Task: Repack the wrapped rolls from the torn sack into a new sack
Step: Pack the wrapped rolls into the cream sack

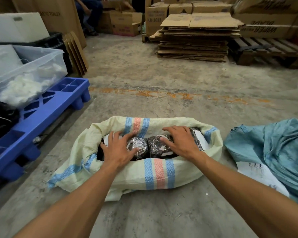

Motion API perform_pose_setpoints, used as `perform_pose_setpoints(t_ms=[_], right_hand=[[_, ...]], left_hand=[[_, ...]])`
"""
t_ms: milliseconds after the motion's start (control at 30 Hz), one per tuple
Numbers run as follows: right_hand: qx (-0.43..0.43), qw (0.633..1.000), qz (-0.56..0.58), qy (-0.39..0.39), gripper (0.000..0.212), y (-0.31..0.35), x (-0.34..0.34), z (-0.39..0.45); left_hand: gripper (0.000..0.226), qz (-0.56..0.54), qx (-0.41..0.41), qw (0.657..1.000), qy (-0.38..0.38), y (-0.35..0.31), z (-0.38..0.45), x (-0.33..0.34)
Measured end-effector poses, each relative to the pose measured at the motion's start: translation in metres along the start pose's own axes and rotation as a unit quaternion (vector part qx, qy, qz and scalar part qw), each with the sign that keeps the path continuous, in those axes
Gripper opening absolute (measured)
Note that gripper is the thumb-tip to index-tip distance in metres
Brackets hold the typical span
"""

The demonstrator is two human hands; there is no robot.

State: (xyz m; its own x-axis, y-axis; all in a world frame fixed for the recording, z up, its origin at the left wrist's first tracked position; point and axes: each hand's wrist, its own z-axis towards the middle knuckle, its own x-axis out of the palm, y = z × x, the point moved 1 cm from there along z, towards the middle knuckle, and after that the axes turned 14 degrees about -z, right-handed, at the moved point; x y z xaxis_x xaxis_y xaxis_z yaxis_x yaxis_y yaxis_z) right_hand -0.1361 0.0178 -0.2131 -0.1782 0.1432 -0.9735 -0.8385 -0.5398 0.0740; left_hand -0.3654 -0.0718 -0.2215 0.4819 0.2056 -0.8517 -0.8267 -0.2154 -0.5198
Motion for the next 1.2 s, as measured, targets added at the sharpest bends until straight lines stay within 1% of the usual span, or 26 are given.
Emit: perform_pose_setpoints(t_ms=[33, 100, 133, 200, 300, 367, 500, 567, 633, 700, 767, 800, 867, 900, 967, 1033, 1067, 1133, 1200], right_hand=[[-0.008, 1.000, 0.022, 0.007, 0.049, -0.005, -0.004, -0.004], [-0.021, 0.998, 0.045, -0.023, 0.041, -0.014, -0.014, -0.013], [-0.018, 0.998, 0.056, -0.039, 0.040, -0.017, -0.020, -0.018], [-0.013, 0.996, 0.077, -0.033, 0.040, -0.023, -0.037, -0.034], [-0.041, 0.997, 0.058, 0.005, 0.044, -0.032, -0.057, -0.066], [-0.055, 0.997, 0.053, 0.023, 0.046, -0.042, -0.071, -0.090], [-0.049, 0.996, 0.065, 0.038, 0.045, -0.060, -0.101, -0.119], [-0.049, 0.995, 0.067, 0.052, 0.042, -0.067, -0.111, -0.125], [-0.055, 0.993, 0.080, 0.075, 0.034, -0.070, -0.114, -0.131], [-0.076, 0.985, 0.103, 0.117, 0.028, -0.070, -0.113, -0.142], [-0.132, 0.973, 0.096, 0.164, 0.028, -0.064, -0.108, -0.153], [-0.154, 0.966, 0.085, 0.188, 0.029, -0.060, -0.106, -0.159], [-0.191, 0.947, 0.085, 0.245, 0.032, -0.051, -0.101, -0.178], [-0.193, 0.939, 0.089, 0.269, 0.033, -0.049, -0.098, -0.183], [-0.205, 0.923, 0.065, 0.318, 0.033, -0.043, -0.096, -0.198], [-0.186, 0.909, 0.051, 0.370, 0.033, -0.041, -0.096, -0.213], [-0.169, 0.904, 0.048, 0.389, 0.033, -0.041, -0.096, -0.221], [-0.151, 0.891, 0.041, 0.427, 0.034, -0.036, -0.098, -0.235], [-0.109, 0.867, 0.052, 0.483, 0.035, -0.028, -0.101, -0.256]], left_hand=[[0.056, 0.003, 0.018, 1.000, -0.009, -0.004, -0.004, -0.001], [0.044, -0.020, 0.071, 0.997, -0.020, -0.019, -0.013, 0.000], [0.035, -0.044, 0.100, 0.994, -0.020, -0.029, -0.017, 0.000], [0.020, -0.082, 0.160, 0.984, -0.009, -0.053, -0.030, 0.001], [0.019, -0.100, 0.218, 0.970, 0.049, -0.086, -0.056, 0.007], [0.018, -0.115, 0.220, 0.965, 0.080, -0.107, -0.075, 0.013], [0.011, -0.187, 0.158, 0.964, 0.107, -0.137, -0.105, 0.023], [0.011, -0.190, 0.138, 0.964, 0.126, -0.146, -0.117, 0.026], [0.013, -0.189, 0.105, 0.964, 0.155, -0.149, -0.133, 0.027], [0.017, -0.185, 0.059, 0.953, 0.231, -0.152, -0.151, 0.028], [0.024, -0.186, 0.010, 0.934, 0.304, -0.155, -0.176, 0.029], [0.028, -0.170, -0.008, 0.930, 0.326, -0.157, -0.188, 0.029], [0.036, -0.134, -0.062, 0.929, 0.339, -0.163, -0.217, 0.029], [0.042, -0.123, -0.088, 0.920, 0.360, -0.165, -0.224, 0.030], [0.051, -0.115, -0.144, 0.890, 0.416, -0.168, -0.244, 0.032], [0.055, -0.105, -0.180, 0.868, 0.451, -0.170, -0.260, 0.035], [0.054, -0.101, -0.184, 0.861, 0.462, -0.171, -0.266, 0.038], [0.050, -0.115, -0.184, 0.860, 0.462, -0.169, -0.278, 0.044], [0.044, -0.118, -0.180, 0.852, 0.478, -0.162, -0.291, 0.051]])
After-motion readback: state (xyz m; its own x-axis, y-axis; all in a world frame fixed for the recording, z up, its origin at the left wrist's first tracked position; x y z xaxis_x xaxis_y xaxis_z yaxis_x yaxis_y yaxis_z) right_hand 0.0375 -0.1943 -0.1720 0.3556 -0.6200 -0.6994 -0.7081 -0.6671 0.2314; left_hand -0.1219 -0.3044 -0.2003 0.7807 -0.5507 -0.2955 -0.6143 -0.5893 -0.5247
